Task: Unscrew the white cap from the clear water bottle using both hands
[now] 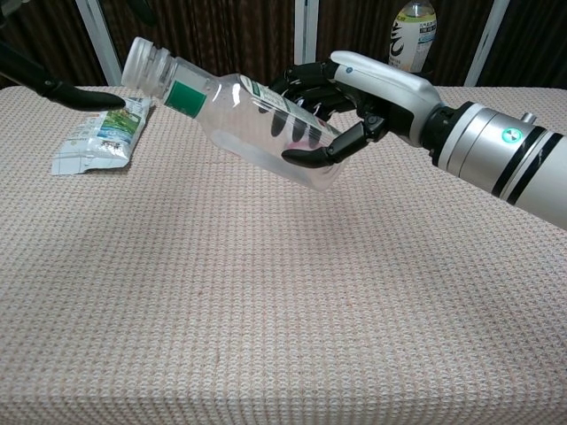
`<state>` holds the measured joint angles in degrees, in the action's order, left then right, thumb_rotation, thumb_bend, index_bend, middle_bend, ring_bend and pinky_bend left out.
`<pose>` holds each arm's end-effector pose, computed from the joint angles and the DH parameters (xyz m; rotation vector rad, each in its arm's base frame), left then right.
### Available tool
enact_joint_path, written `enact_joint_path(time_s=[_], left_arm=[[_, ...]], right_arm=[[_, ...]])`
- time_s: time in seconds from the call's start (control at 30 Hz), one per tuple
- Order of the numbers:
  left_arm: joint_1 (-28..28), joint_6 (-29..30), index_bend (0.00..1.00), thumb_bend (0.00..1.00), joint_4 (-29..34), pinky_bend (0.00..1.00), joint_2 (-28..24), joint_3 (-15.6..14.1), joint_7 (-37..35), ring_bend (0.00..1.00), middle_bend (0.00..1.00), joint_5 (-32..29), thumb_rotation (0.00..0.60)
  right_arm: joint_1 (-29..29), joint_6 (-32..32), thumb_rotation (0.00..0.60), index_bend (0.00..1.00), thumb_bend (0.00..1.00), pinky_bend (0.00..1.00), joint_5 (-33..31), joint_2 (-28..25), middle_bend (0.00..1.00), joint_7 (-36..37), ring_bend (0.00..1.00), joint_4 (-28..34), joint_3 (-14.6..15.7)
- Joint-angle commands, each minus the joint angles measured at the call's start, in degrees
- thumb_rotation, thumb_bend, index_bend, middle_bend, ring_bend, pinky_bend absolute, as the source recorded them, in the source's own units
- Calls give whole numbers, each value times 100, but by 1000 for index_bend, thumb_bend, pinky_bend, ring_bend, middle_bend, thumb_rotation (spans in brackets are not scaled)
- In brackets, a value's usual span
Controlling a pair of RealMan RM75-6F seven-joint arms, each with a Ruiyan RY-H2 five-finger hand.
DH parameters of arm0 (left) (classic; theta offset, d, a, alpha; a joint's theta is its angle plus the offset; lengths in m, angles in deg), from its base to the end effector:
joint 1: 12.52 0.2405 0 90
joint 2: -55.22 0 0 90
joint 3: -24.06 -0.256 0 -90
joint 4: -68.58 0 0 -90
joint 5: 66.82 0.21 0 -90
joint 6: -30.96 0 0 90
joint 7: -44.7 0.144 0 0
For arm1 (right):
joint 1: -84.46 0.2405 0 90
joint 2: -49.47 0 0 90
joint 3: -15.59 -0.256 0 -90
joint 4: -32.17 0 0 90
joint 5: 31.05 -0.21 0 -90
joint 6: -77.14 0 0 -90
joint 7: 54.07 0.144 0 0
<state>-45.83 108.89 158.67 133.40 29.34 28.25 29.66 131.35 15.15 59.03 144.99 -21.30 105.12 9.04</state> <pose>-0.1462 0.2892 0.0682 -1.8004 -0.9553 -1.6208 -0.0987 -0.3346 -0.0400 1.9487 -1.3630 1.5848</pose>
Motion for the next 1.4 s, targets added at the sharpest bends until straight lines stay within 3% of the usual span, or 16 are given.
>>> enact_joint_path(time_s=[0.03, 1.13, 1.4], left_arm=[[0, 13, 388, 173, -10, 21, 1, 6, 1, 0, 111, 3, 600], [-78, -33, 436, 239, -25, 21, 72, 3, 41, 0, 111, 17, 600], [-79, 19, 485, 284, -46, 21, 125, 39, 17, 0, 126, -4, 600]], right_arm=[[-2, 2, 600, 709, 679, 516, -6, -6, 605, 1, 472, 0, -3], [-6, -3, 600, 716, 679, 520, -1, -24, 607, 120, 475, -36, 1], [0, -4, 600, 718, 679, 520, 9, -15, 608, 156, 475, -70, 4]])
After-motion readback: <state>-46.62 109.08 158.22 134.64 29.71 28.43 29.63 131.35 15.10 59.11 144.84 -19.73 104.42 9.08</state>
